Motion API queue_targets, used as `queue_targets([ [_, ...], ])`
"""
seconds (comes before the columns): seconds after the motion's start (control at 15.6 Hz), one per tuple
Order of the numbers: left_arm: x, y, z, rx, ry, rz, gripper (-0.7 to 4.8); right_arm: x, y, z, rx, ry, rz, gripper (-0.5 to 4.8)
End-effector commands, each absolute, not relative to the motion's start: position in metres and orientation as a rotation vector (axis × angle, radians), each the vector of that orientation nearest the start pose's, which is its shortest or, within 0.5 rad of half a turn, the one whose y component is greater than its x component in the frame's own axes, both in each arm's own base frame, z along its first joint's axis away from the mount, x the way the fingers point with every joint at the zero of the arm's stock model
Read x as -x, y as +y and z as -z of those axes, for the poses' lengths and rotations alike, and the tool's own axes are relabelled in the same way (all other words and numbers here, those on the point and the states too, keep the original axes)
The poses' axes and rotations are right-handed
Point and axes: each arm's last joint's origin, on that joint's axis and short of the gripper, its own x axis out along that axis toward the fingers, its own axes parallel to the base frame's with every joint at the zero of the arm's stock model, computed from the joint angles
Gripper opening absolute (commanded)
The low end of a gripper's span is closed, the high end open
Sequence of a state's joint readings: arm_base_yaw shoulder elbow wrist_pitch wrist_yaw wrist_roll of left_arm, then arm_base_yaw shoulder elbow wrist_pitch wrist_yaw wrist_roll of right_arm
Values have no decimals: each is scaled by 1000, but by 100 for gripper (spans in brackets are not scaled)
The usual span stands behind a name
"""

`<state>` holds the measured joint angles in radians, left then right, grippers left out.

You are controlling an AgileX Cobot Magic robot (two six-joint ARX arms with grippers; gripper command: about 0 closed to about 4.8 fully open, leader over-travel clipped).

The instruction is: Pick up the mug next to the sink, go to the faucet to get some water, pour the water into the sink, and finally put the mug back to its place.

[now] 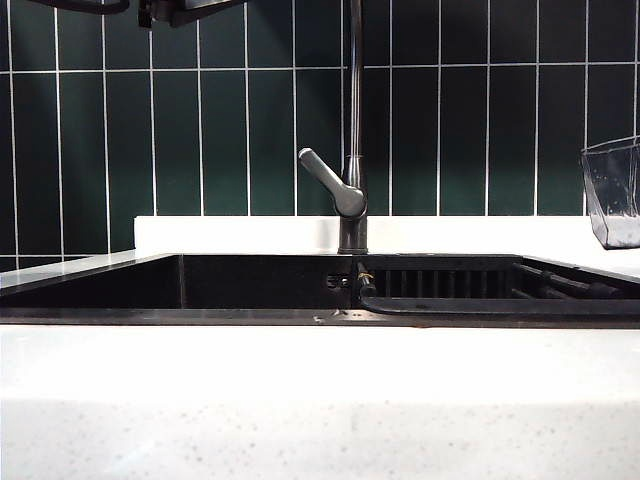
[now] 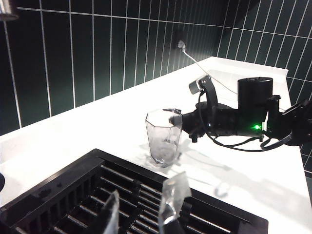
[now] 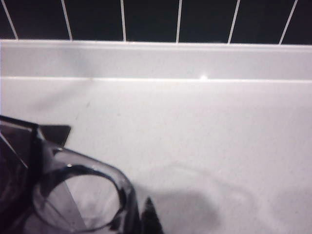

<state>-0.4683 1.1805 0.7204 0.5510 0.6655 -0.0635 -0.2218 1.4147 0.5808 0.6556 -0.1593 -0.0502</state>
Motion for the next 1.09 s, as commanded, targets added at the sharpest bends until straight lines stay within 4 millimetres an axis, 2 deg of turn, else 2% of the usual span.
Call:
queue_targets([
  [0.06,-220,-131,-303,42,-79,1141,111,-282,-59,-204,5,139,59,-2],
  [0.26,-219,-131,-303,42,-77,1147,111,-286,-59,-195,-12,158,51,-2],
  [1.09,-219,-131,-303,43,-77,1147,111,-288,-59,-196,-8,134,42,-2],
])
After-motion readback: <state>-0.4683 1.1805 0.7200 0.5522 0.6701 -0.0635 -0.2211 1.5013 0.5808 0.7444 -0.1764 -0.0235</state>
